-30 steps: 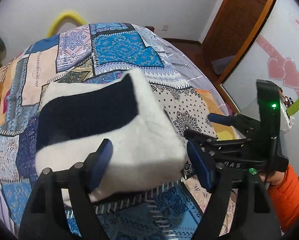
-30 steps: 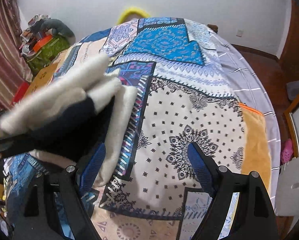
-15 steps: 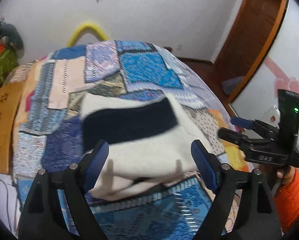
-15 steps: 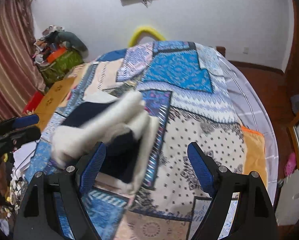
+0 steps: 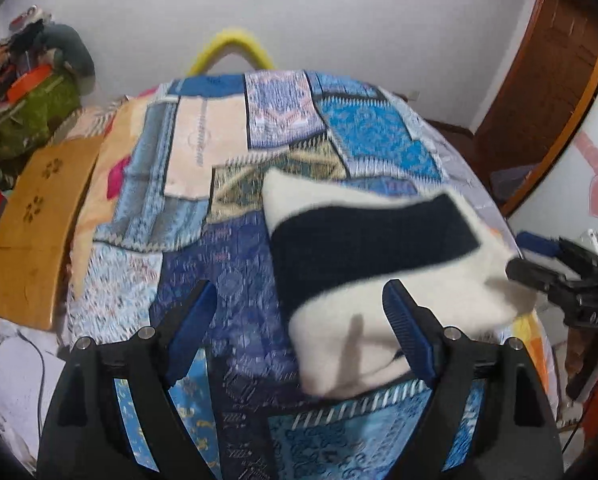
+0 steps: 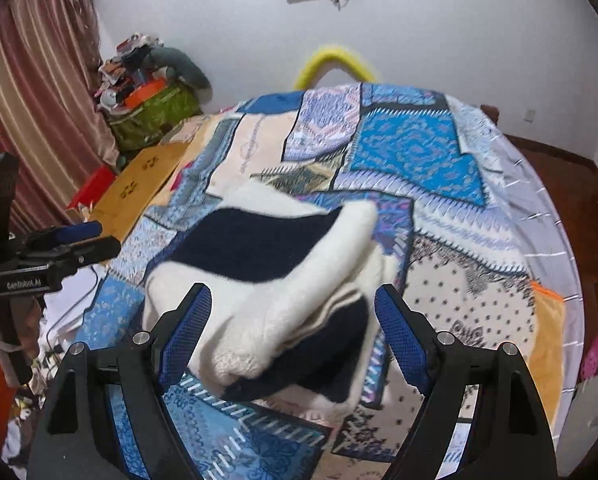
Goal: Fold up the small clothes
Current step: 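Lower the sweater bundle onto the quilt with the left tool and release, then grasp the sweater bundle edge with the right tool and lift it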
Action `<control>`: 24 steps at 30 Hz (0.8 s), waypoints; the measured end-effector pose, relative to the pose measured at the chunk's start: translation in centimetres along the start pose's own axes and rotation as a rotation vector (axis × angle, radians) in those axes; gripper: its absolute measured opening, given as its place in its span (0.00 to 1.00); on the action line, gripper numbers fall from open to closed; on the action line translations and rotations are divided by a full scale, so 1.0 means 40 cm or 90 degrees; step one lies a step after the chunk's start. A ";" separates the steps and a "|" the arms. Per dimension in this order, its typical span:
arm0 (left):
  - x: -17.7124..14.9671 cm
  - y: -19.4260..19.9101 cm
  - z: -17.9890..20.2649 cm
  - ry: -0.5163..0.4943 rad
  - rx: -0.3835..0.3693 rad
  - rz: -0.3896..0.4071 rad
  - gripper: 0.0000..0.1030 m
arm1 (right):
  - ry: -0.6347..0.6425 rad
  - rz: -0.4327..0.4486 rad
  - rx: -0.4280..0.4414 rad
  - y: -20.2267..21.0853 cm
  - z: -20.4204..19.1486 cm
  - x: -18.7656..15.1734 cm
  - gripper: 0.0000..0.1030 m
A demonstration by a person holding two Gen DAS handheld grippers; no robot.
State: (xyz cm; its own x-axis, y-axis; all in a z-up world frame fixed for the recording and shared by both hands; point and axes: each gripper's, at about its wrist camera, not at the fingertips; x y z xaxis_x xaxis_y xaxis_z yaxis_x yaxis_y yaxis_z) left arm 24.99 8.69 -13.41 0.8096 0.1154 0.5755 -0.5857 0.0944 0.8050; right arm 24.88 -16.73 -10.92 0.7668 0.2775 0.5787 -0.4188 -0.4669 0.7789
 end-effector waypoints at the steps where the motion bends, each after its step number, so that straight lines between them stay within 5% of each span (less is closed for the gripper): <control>1: -0.015 -0.007 0.001 -0.007 0.000 -0.008 0.82 | 0.002 -0.006 -0.002 -0.006 -0.004 -0.005 0.79; 14: -0.142 -0.096 0.093 -0.088 -0.017 -0.078 0.82 | -0.001 -0.068 -0.015 -0.042 0.012 -0.090 0.79; 20: -0.149 -0.124 0.039 -0.074 0.052 -0.074 0.82 | 0.015 -0.082 -0.036 -0.061 0.024 -0.112 0.79; 24: -0.152 -0.120 -0.023 -0.038 0.044 -0.070 0.87 | 0.009 -0.084 -0.036 -0.068 0.036 -0.118 0.79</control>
State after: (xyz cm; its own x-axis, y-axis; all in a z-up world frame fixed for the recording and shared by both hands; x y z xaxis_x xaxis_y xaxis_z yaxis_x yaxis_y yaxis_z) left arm 22.86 8.43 -20.91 0.8711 0.0480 0.4887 -0.4904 0.0353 0.8708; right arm 23.10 -17.97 -16.13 0.8100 0.3456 0.4737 -0.3421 -0.3776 0.8605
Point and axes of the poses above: each gripper's, at about its wrist camera, not at the fingertips, and y roughly against the way its jaws point, z to its right, x to its top
